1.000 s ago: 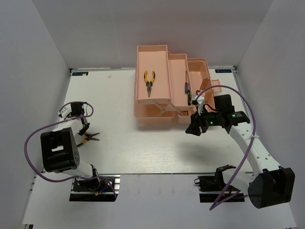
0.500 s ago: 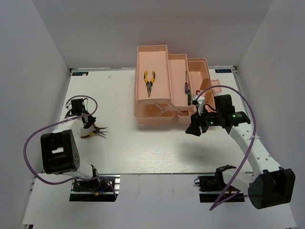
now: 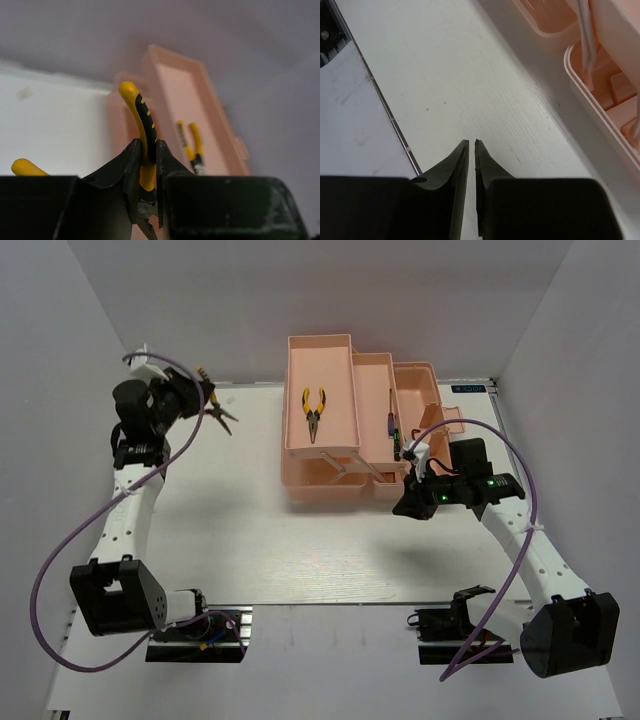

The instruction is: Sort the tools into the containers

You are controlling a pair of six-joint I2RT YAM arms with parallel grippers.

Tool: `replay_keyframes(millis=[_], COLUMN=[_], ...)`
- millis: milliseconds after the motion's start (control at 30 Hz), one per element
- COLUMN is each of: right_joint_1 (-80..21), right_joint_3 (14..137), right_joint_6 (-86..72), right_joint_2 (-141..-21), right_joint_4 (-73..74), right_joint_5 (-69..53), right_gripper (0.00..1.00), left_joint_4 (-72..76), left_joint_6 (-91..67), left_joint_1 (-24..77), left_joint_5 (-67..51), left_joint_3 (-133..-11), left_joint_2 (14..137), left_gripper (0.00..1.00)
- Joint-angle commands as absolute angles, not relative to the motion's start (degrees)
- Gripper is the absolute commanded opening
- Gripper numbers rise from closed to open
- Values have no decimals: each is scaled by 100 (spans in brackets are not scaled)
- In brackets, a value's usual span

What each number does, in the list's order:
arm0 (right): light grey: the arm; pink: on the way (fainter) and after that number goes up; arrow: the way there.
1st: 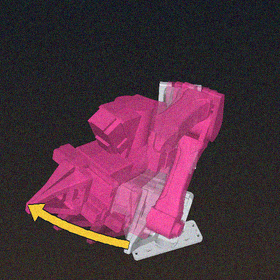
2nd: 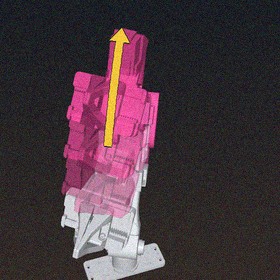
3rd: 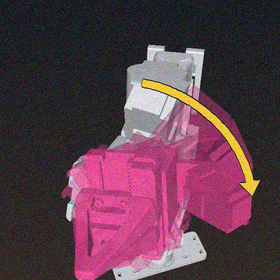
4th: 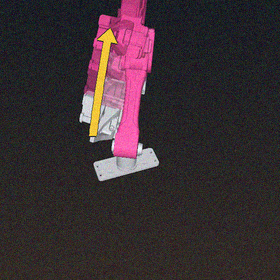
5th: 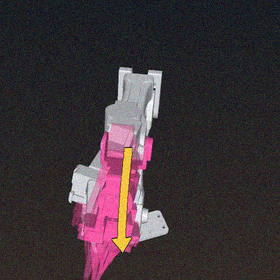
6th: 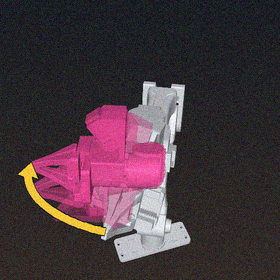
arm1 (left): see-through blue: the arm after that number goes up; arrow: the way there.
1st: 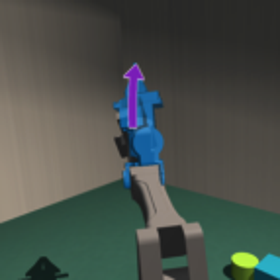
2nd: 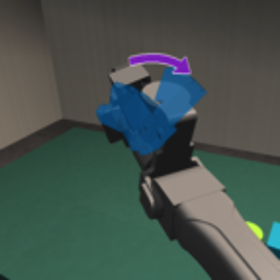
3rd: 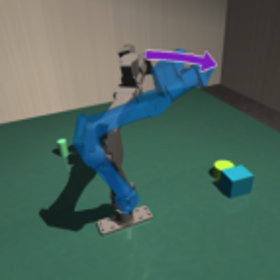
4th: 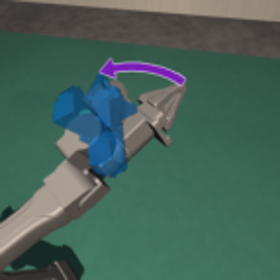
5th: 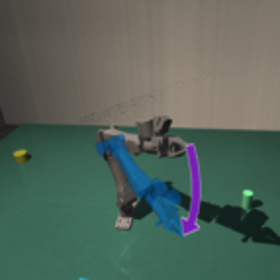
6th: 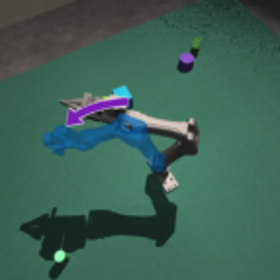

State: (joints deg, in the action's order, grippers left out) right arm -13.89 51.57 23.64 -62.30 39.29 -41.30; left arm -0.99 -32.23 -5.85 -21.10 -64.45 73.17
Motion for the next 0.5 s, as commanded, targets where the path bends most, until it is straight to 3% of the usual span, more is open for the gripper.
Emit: replay_keyframes(millis=[0, 267, 467], right_joint_1=[-1397, -1397, -1397], right_joint_3=[5186, 5177, 5168], right_joint_6=[2391, 2277, 2259], right_joint_2=[-6275, -6354, -6460], right_joint_4=[3929, 3859, 3823], right_joint_5=[-4219, -4140, -4034], right_gripper=[16, 24, 29], left_joint_4=[937, 756, -333], left_joint_6=[-3576, -3596, -2690], left_joint_1=[-343, 815, 1660], left_joint_5=[-3558, -5210, -4914], left_joint_3=[-7153, -9754, -10993], left_joint_2=[7601, 9587, 10519], left_gripper=[0, 0, 0])
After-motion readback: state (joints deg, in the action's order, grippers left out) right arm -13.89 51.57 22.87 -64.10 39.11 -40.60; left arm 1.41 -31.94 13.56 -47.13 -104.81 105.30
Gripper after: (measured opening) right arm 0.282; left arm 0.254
